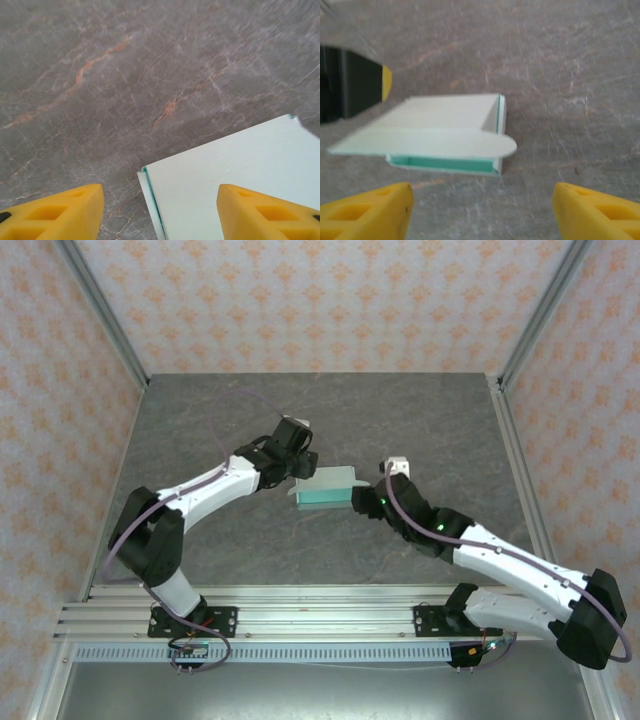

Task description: Fold the paper box

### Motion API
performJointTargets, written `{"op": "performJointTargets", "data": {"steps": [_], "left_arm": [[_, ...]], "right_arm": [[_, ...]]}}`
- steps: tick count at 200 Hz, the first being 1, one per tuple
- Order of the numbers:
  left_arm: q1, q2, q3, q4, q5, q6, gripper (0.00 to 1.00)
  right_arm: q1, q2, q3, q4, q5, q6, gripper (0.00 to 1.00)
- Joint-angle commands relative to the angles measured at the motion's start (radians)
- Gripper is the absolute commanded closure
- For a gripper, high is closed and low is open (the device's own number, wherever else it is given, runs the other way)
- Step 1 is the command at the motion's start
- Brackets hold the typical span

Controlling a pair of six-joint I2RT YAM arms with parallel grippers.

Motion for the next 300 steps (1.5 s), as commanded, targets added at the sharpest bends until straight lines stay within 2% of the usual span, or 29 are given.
{"op": "performJointTargets", "data": {"steps": [1, 23, 45, 75, 103, 125, 148, 190, 281, 300], "left_arm": [[0.006, -0.072, -0.017, -0.031, -0.037, -0.021, 0.38], [0.006, -0.135, -0.050, -0.034, -0.034, -0.025, 0.36], [0.016, -0.209, -0.097, -0.044, -0.006, -0.013, 0.24], [0.058, -0.315, -0.174, -0.045, 0.154, 0.016, 0.11], [0.081, -0.343, -0.222, -0.023, 0.281, -0.020, 0.08], [0.080, -0.330, -0.243, 0.009, 0.313, -0.073, 0.08], [0.080, -0.309, -0.267, 0.044, 0.285, -0.127, 0.17], [0.079, -0.263, -0.277, 0.091, 0.289, -0.159, 0.24], [0.048, -0.243, -0.289, 0.094, 0.294, -0.199, 0.25], [0.037, -0.237, -0.299, 0.097, 0.298, -0.209, 0.30]], "right_arm": [[-0.041, 0.012, 0.043, -0.096, -0.046, 0.051, 0.31], [-0.089, 0.062, 0.081, -0.072, -0.124, 0.048, 0.35], [-0.125, 0.127, 0.150, -0.095, -0.178, 0.037, 0.36], [-0.166, 0.210, 0.227, -0.145, -0.261, 0.042, 0.38], [-0.178, 0.269, 0.269, -0.166, -0.296, 0.048, 0.38], [-0.181, 0.323, 0.296, -0.164, -0.316, 0.060, 0.38], [-0.181, 0.365, 0.301, -0.140, -0.332, 0.080, 0.41], [-0.181, 0.413, 0.312, -0.134, -0.323, 0.083, 0.44], [-0.181, 0.418, 0.249, -0.071, -0.355, 0.139, 0.45], [-0.181, 0.415, 0.238, -0.059, -0.361, 0.151, 0.45]]}}
